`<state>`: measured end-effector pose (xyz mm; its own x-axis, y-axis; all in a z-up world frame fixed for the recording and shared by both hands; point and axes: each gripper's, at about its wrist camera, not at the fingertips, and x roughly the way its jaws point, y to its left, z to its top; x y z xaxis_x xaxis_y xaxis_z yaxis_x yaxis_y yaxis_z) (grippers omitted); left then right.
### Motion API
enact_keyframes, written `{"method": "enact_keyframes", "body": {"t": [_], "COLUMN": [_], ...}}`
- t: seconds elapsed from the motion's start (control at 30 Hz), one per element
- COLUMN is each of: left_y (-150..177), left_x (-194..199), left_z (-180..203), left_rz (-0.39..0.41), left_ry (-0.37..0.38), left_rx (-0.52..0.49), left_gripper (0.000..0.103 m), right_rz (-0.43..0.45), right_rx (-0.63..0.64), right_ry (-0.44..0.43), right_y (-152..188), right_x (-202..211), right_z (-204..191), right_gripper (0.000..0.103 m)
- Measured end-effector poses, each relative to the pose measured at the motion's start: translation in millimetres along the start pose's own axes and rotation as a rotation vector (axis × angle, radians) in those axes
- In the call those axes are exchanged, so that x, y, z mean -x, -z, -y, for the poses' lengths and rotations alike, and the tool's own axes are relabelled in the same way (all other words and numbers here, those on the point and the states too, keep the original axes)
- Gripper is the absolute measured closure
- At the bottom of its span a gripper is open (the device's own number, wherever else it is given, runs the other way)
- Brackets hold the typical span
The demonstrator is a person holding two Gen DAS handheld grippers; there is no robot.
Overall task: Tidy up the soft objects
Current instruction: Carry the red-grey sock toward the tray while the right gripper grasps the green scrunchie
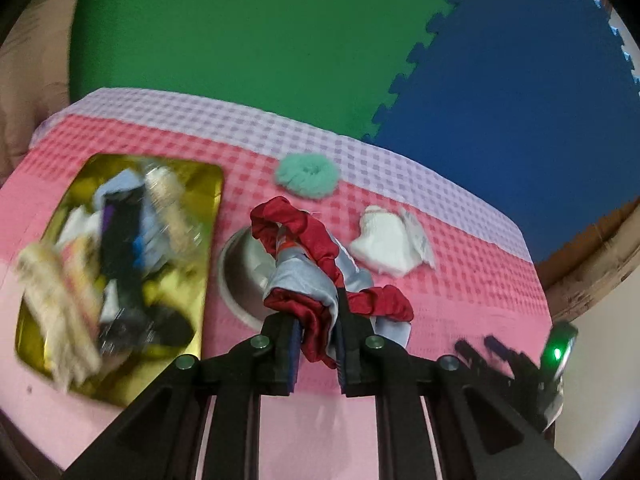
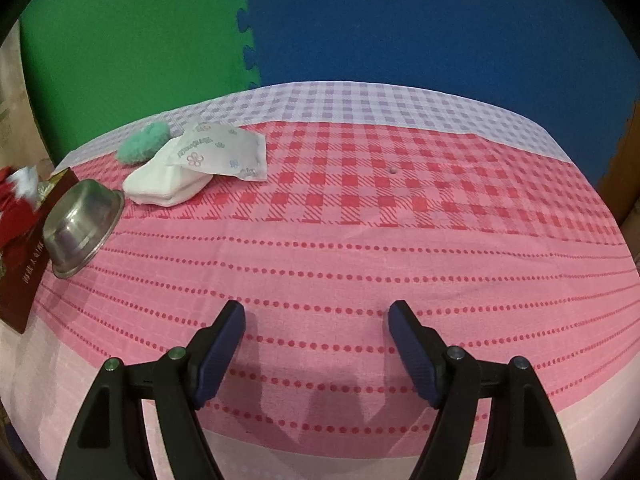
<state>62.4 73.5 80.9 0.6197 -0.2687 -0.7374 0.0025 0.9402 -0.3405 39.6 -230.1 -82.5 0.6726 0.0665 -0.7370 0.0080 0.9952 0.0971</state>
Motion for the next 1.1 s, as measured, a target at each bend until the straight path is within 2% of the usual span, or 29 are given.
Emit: {"method": "enact_keyframes", "body": {"t": [0.23,0.4,0.47,0.57,0.63,0.77,0.87,0.97,1.1], "left_y": [42,57,59,60,60,59,58,57,58], "left_x": [37,67,76,87,91,91,91,91,88], "left_z": [-25,-43,-47,-52,-54,-60,-66,-74,-84], "left_rz": [0.035,0.095,0.111,0.147,0.164,0.16,0.156,0.156,0.146], "left_ry": [-0.017,-0.042,-0.052,-0.063,-0.068,-0.057,-0.052,-0.062,-0.071], "left_rx": [0.055,0.082,0.085,0.082,0.082,0.084,0.093,0.104,0.125], "left_gripper": [0.091,0.09,0.09,0.09,0.089,0.089,0.089,0.089,0.089], "right_rz": [-0.005,0.047,0.071,0.104,0.087,-0.024,-0.086,-0.138,-0.153], "right_rx": [0.013,-0.006,0.011,0.074,0.129,0.183,0.251,0.271,0.296], "right_ry": [0.019,-0.027,-0.05,-0.145,-0.213,-0.297,-0.261,-0.251,-0.219], "right_y": [0,-2,-14,-56,-93,-157,-182,-191,-196], "right_x": [-2,10,20,39,42,11,-28,-60,-95], "right_z": [-2,4,-4,-35,-66,-126,-166,-189,-212], "right_gripper": [0.026,0.026,0.026,0.026,0.026,0.026,0.026,0.026,0.026]}}
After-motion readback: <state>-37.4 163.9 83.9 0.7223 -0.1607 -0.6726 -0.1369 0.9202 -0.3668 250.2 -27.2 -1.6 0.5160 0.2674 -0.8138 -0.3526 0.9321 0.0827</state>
